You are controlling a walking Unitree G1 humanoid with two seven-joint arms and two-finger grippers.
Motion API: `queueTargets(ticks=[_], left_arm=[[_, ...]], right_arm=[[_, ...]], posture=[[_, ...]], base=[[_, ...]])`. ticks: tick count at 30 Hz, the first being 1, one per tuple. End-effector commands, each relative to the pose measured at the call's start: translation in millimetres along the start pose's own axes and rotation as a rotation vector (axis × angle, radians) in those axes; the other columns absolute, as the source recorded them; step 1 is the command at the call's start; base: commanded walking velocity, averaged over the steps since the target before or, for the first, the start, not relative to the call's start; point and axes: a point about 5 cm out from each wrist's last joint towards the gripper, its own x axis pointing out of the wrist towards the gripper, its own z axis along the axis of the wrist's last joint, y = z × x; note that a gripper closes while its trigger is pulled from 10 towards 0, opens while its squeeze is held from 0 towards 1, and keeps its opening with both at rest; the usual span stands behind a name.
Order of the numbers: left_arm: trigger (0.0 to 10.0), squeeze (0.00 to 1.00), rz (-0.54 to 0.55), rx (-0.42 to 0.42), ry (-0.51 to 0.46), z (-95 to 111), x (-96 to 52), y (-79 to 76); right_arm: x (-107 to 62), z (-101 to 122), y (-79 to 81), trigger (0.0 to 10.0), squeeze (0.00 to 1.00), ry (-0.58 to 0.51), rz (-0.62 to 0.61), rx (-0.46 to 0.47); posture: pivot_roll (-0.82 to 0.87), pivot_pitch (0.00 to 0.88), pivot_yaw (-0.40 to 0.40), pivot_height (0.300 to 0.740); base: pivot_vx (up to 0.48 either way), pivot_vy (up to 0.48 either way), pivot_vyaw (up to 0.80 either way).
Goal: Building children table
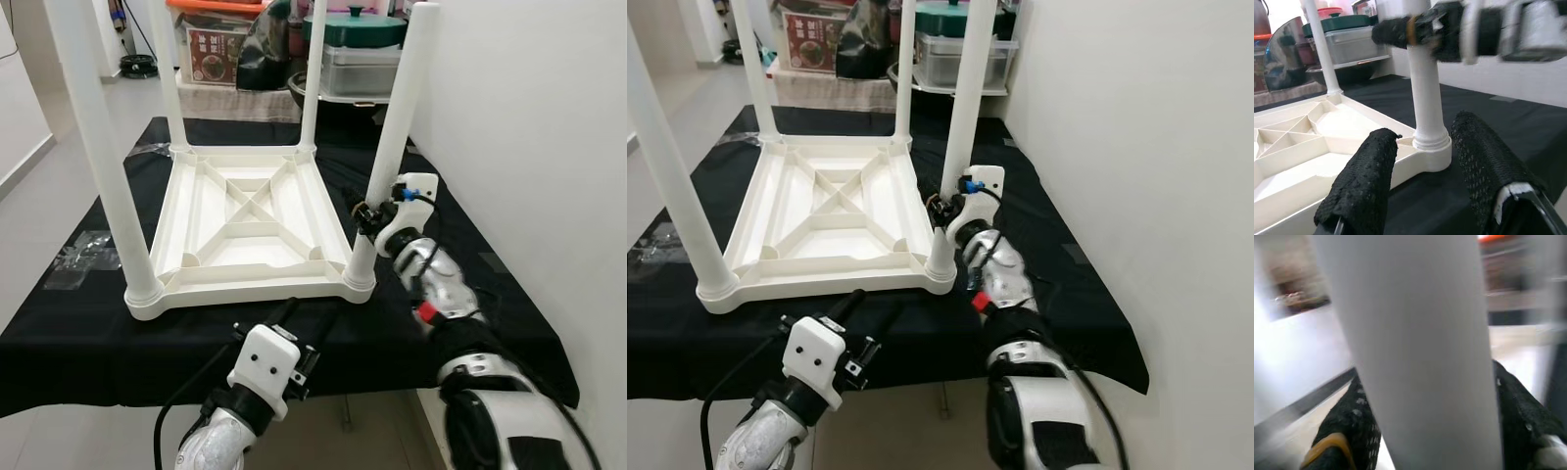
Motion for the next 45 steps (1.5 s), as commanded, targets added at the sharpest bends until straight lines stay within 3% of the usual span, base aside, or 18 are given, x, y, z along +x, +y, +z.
queueTargets(ticks=[1,3,6,11,12,19,23,25,26,27,28,32,37,39,40,41,42,45], left_arm=[[10.0,0.0,-0.002,-0.005,0.014,-3.0,-0.9,-1.4],[10.0,0.0,-0.002,-0.005,0.014,-3.0,-0.9,-1.4],[10.0,0.0,0.002,-0.002,0.015,-3.0,-1.7,-1.7],[10.0,0.0,0.001,-0.003,0.015,-2.9,-2.4,-2.6],[10.0,0.0,0.001,-0.003,0.016,-2.9,-2.6,-2.8],[10.0,0.0,0.003,-0.003,0.019,-3.3,-2.8,-2.2],[10.0,0.0,0.001,0.0,0.021,-3.8,-2.5,-2.1],[10.0,0.0,0.0,0.001,0.022,-4.0,-2.5,-1.5],[10.0,0.0,0.0,0.001,0.022,-4.0,-2.5,-1.5],[10.0,0.0,-0.001,0.002,0.024,-4.4,-2.2,-0.9],[10.0,0.0,-0.001,0.002,0.024,-4.4,-2.2,-0.9],[10.0,0.0,-0.005,0.006,0.026,-5.1,-1.4,-0.8],[10.0,0.0,-0.005,0.008,0.027,-5.0,-1.2,-0.7],[10.0,0.0,-0.003,0.008,0.026,-4.9,-1.4,-0.5],[10.0,0.0,-0.003,0.008,0.026,-5.0,-1.3,-0.5],[10.0,0.0,-0.003,0.008,0.026,-5.0,-1.3,-0.5],[10.0,0.0,-0.003,0.005,0.028,-5.3,-1.0,-0.1],[10.0,0.0,-0.004,0.004,0.029,-5.4,-0.6,-0.1]], right_arm=[[-2.1,-0.9,18.6,10.0,0.0,0.027,0.302,0.04],[-2.1,-0.9,18.6,10.0,0.0,0.027,0.302,0.04],[7.2,-3.2,32.1,10.0,0.0,0.084,0.528,0.062],[18.8,-14.2,40.3,10.0,0.0,0.148,0.565,0.032],[27.0,-23.0,42.2,0.0,0.0,0.193,0.488,0.005],[37.0,-23.8,39.1,0.0,0.0,0.137,0.267,-0.078],[33.4,-23.5,21.4,0.0,0.0,0.132,0.021,-0.123],[26.7,-20.0,1.3,0.0,0.0,0.115,-0.264,-0.138],[26.7,-20.0,1.3,0.0,0.0,0.115,-0.264,-0.138],[9.7,-20.6,-21.1,0.0,0.0,0.097,-0.635,-0.118],[9.7,-20.6,-21.1,0.0,0.0,0.097,-0.635,-0.118],[-18.0,-26.7,-29.0,0.0,0.0,0.04,-1.098,-0.089],[-18.6,-32.0,-19.2,0.0,0.0,0.021,-1.174,-0.046],[-3.6,-32.9,-3.7,0.0,0.0,-0.033,-1.095,-0.025],[9.4,-29.4,6.1,10.0,0.0,-0.075,-0.974,-0.051],[9.4,-29.4,6.1,10.0,0.0,-0.075,-0.974,-0.051],[23.3,-24.0,20.0,10.0,1.0,-0.123,-0.814,-0.111],[28.4,-23.6,25.1,10.0,1.0,-0.128,-0.711,-0.106]], posture=[[0.08,0.017,-0.105,0.74],[0.08,0.017,-0.105,0.74],[0.1,0.014,-0.109,0.74],[0.1,0.009,-0.112,0.74],[0.1,0.008,-0.113,0.74],[0.1,0.009,-0.111,0.74],[0.09,0.009,-0.11,0.74],[0.09,0.013,-0.104,0.74],[0.09,0.013,-0.104,0.74],[0.08,0.015,-0.102,0.74],[0.08,0.015,-0.102,0.74],[0.08,0.015,-0.101,0.74],[0.08,0.017,-0.1,0.74],[0.08,0.018,-0.097,0.74],[0.08,0.018,-0.099,0.74],[0.08,0.018,-0.099,0.74],[0.08,0.019,-0.099,0.74],[0.08,0.02,-0.1,0.74]], base=[[0.0,0.0,0.0],[0.0,0.0,0.0],[0.0,0.0,0.0],[0.0,0.0,0.0],[0.0,0.0,0.0],[0.0,0.0,0.0],[0.0,0.0,0.0],[0.0,0.0,0.0],[0.0,0.0,0.0],[0.0,0.0,0.0],[0.0,0.0,0.0],[0.0,0.0,0.0],[0.0,0.0,0.0],[0.0,0.0,0.0],[0.0,0.0,0.0],[0.0,0.0,0.0],[0.0,0.0,0.0],[0.0,0.0,0.0]])
